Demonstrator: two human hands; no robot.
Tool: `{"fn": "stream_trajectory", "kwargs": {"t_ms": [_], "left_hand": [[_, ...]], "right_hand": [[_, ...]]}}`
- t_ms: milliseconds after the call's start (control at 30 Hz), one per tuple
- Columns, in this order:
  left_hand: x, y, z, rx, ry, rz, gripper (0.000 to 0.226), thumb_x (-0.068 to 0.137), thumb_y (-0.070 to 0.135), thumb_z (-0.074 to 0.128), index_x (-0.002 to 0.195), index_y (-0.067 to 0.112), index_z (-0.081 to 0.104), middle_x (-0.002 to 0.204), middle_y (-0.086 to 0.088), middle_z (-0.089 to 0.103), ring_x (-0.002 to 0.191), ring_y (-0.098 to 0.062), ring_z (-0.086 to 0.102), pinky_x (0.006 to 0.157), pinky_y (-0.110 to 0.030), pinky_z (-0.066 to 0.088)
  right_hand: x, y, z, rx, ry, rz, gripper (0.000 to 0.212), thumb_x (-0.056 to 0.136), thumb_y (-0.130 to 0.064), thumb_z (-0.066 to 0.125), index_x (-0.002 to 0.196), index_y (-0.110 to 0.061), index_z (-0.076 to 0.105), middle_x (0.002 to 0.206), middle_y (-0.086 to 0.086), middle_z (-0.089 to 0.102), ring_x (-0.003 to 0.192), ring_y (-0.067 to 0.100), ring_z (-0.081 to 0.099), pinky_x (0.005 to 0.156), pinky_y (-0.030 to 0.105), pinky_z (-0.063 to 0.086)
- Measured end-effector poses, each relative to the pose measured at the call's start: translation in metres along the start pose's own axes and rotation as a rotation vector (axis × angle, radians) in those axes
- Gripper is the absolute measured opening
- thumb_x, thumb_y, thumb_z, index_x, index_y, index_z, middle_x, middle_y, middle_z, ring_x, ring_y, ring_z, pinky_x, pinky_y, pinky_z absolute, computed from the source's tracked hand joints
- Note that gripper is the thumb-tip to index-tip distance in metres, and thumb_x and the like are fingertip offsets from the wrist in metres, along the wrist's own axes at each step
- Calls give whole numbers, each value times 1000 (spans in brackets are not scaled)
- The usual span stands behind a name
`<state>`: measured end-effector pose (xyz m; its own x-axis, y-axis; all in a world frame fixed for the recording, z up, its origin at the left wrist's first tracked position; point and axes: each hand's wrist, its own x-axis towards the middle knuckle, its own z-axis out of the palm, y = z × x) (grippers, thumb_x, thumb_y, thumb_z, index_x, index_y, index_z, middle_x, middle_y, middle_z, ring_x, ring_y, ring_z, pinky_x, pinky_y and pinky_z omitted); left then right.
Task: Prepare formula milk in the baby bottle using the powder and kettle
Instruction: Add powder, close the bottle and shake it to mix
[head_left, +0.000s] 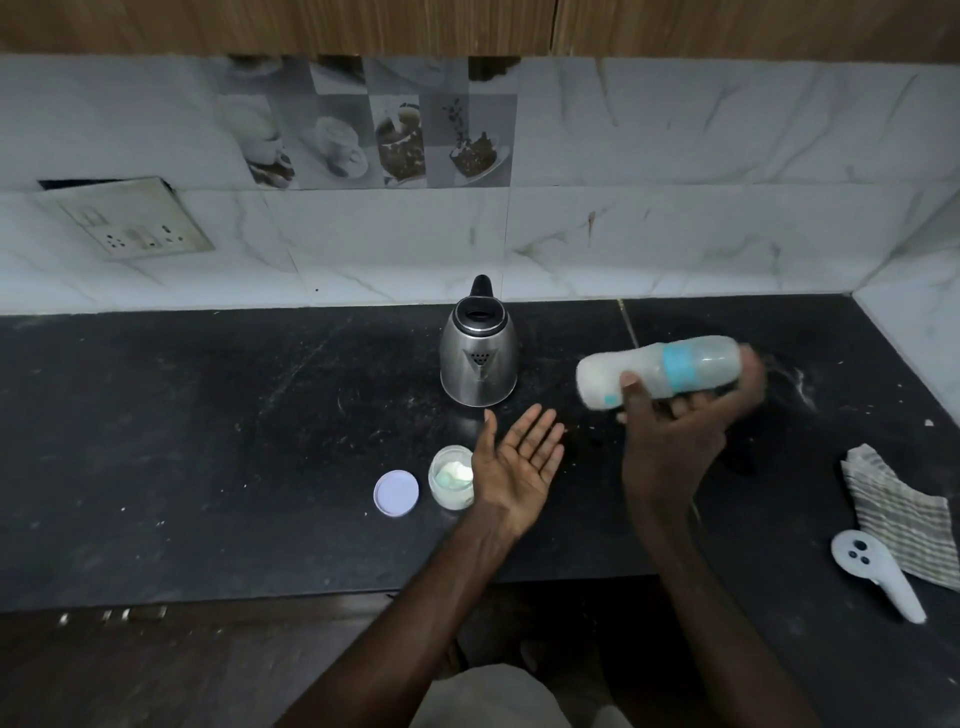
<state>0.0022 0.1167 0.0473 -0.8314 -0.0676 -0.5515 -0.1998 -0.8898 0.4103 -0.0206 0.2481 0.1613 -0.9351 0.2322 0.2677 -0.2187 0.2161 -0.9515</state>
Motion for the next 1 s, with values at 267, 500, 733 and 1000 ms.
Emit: {"fn": "stream_trajectory", "kwargs": {"t_ms": [267, 500, 733, 1000], "left_hand": [[4, 3, 3, 29, -15, 0, 72, 98, 65, 47, 143, 10, 61, 140, -11, 68, 135, -27, 60, 124, -42, 35], [2, 4, 2, -10, -16, 14, 73, 97, 64, 50, 142, 6, 61, 143, -17, 64, 138, -33, 57, 124, -49, 35], [-4, 6, -14, -26, 18, 18, 73, 98, 63, 50, 141, 6, 62, 138, -14, 69, 135, -30, 60, 121, -46, 40], [-9, 13, -15, -74, 15, -17, 72, 96, 63, 54, 139, 5, 63, 142, -20, 64, 139, -38, 55, 120, -51, 40]], "right_hand": [[1, 3, -9, 73, 140, 39, 96, 82, -19, 87, 154, -39, 26, 146, 4, 57, 121, 18, 68, 89, 43, 63], [-22, 9, -1, -163, -173, 63, 98, 76, -18, 89, 151, -42, 31, 134, -8, 65, 107, 6, 71, 90, 29, 61], [-37, 13, 11, -195, -243, 119, 97, 78, -19, 88, 152, -45, 31, 129, -6, 67, 100, 6, 73, 82, 24, 61], [-47, 13, 18, -232, -395, 41, 102, 75, -19, 92, 152, -41, 29, 131, -8, 65, 100, 5, 72, 83, 20, 58]]}}
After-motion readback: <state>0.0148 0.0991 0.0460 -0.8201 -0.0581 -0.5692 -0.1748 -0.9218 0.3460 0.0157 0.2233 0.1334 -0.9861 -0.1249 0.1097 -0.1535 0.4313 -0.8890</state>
